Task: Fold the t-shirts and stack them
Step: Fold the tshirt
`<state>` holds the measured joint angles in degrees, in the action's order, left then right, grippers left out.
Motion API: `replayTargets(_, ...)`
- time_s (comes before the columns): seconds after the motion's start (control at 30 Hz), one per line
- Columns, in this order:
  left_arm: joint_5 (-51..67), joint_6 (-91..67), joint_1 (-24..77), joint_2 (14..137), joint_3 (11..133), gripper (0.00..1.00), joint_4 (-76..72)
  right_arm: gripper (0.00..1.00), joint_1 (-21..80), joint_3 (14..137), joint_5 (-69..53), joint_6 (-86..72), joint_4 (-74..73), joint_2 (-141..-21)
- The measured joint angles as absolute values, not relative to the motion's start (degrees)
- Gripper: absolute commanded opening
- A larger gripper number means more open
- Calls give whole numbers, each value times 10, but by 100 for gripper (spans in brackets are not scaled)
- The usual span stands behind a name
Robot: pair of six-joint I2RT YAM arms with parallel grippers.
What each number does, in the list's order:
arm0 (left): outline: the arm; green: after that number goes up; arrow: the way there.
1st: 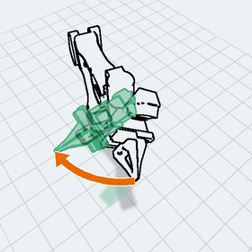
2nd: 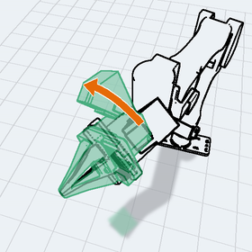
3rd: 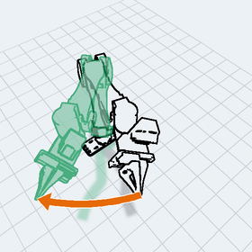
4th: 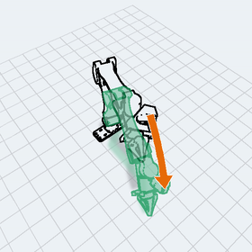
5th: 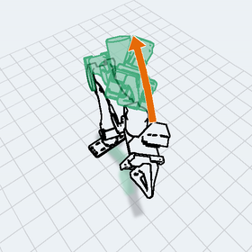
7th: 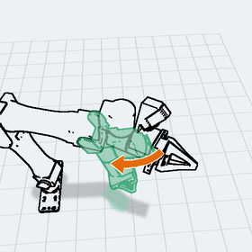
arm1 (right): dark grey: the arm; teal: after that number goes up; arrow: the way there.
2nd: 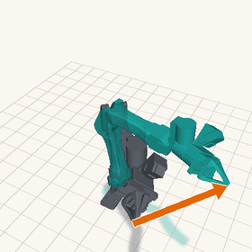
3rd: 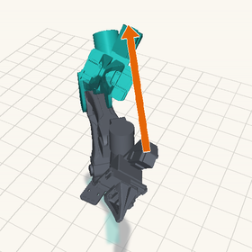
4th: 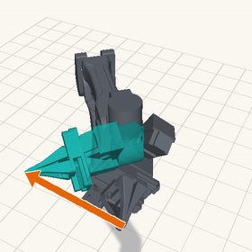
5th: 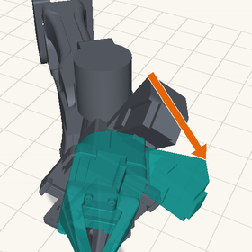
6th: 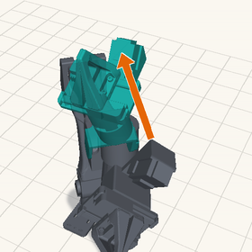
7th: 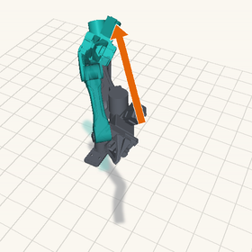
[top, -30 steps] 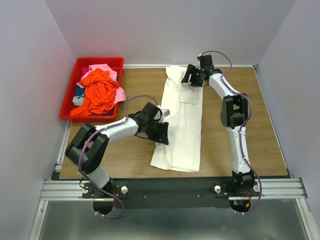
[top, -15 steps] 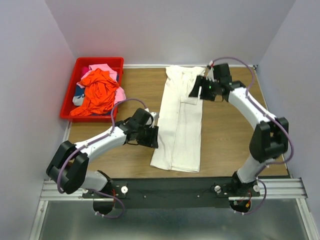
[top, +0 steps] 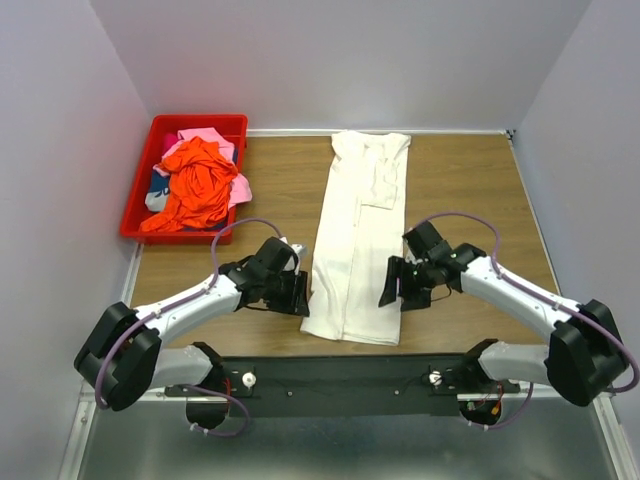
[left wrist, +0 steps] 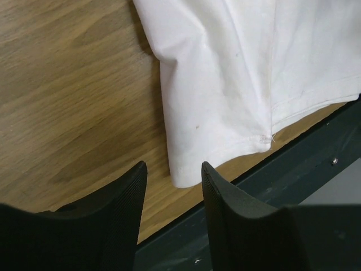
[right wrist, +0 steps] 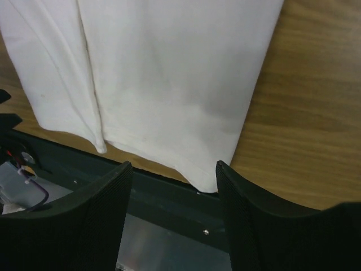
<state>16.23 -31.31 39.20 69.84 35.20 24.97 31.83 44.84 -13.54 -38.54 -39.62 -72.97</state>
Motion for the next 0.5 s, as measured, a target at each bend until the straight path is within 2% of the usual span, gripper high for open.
replayTargets(0.17, 162, -338, 409, 694, 337, 51, 239, 64, 359, 396, -130, -444, -413, -682)
replayTargets(0.5, 163, -355, 414, 673, 327, 52, 222, 59, 397, 354, -100, -509, -416, -680)
